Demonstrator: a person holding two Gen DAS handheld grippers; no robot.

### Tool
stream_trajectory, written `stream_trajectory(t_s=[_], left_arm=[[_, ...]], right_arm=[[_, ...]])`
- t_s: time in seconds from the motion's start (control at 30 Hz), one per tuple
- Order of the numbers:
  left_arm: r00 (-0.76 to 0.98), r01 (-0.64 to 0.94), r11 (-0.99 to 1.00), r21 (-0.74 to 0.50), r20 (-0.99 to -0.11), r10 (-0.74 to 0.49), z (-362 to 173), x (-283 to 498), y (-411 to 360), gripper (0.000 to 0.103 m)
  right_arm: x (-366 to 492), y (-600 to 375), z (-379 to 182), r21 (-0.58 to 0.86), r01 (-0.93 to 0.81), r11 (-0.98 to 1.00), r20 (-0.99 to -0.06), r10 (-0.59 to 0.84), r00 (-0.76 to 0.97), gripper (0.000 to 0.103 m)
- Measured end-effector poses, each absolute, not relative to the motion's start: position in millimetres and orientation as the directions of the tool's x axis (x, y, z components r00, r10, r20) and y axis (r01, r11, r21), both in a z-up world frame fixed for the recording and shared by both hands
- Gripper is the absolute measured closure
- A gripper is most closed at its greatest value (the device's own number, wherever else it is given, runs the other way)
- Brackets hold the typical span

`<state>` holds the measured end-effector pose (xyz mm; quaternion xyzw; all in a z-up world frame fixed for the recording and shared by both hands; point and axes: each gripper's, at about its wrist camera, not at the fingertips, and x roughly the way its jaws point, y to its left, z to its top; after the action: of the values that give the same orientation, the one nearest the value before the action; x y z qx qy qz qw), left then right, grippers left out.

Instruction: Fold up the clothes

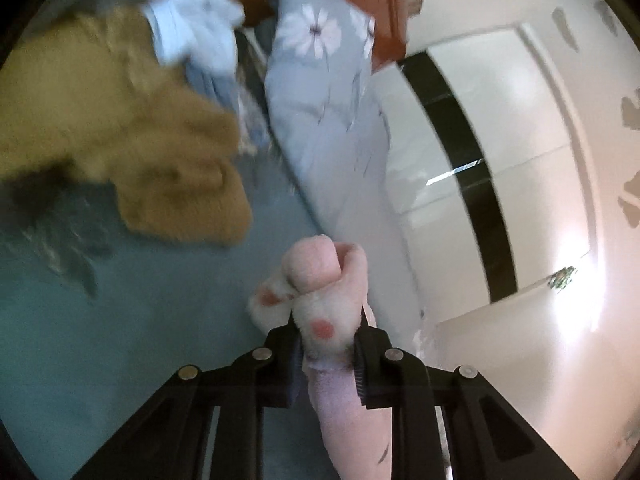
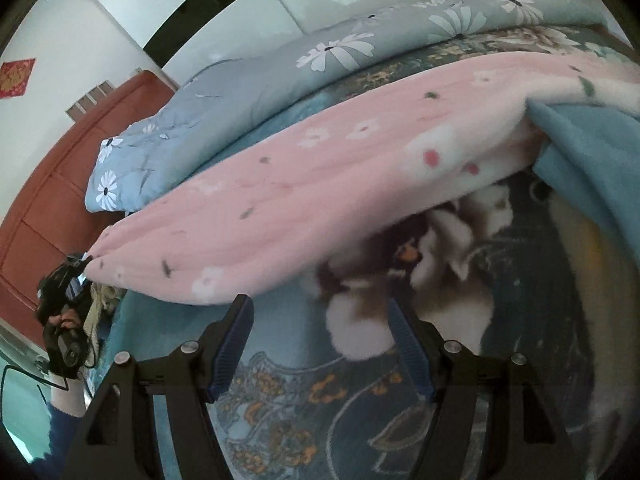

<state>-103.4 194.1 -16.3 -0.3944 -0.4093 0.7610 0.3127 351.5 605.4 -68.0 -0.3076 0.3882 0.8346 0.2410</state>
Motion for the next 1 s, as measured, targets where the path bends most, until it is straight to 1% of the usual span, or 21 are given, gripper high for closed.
stream_trajectory(t_s=[0.1,0.2,0.33,0.5,0.53,0.6,0.67,0.77,0.9,1.0], left_arm=[[-0.581,-0.174,-0.503,-0.847,-0.324,0.747,-1.5,-90.7,140.0,0.081],[-0.662,-0.161,-0.561,-0.812,-0.333,0.671,2.2,-81.9,89.3,0.081],[-0.692,-0.101,-0.611,-0.785,-0.386,0.611,-15.1,-67.8,35.5,0.081],[-0.651,-0.024,-0.645,-0.764,-0.478,0.59,-54.8,-70.1,24.2,0.078],[-0.641,-0.009,-0.648,-0.761,-0.493,0.588,-60.5,-70.2,22.4,0.074],[-0.624,0.006,-0.649,-0.761,-0.51,0.592,-69.5,-69.6,19.4,0.073],[-0.607,0.007,-0.668,-0.744,-0.534,0.589,-75.1,-69.2,17.0,0.068],[-0.583,0.02,-0.705,-0.709,-0.581,0.568,-77.5,-62.2,10.1,0.064],[-0.597,0.056,-0.754,-0.654,-0.627,0.5,-74.6,-51.6,0.4,0.063],[-0.635,0.07,-0.791,-0.608,-0.639,0.434,-60.6,-40.3,-6.1,0.062]], right_arm=[[351.1,599.0,-68.5,0.505,-0.63,-0.59,-0.696,0.152,-0.701,0.032],[348.7,593.3,-68.8,0.504,-0.612,-0.609,-0.693,0.138,-0.707,0.032],[345.8,590.9,-73.3,0.511,-0.599,-0.616,-0.69,0.121,-0.713,0.032],[351.0,593.3,-72.1,0.546,-0.59,-0.595,-0.662,0.126,-0.739,0.032],[352.5,593.4,-68.4,0.539,-0.593,-0.598,-0.659,0.139,-0.739,0.032],[359.0,597.1,-56.0,0.52,-0.592,-0.616,-0.651,0.162,-0.741,0.032],[367.7,604.0,-40.3,0.499,-0.593,-0.633,-0.637,0.196,-0.745,0.032],[388.8,625.5,-10.6,0.446,-0.633,-0.633,-0.603,0.31,-0.735,0.032],[423.5,672.7,5.2,0.44,-0.738,-0.511,-0.59,0.455,-0.667,0.032],[445.5,719.8,-7.3,0.504,-0.786,-0.357,-0.63,0.47,-0.618,0.032]])
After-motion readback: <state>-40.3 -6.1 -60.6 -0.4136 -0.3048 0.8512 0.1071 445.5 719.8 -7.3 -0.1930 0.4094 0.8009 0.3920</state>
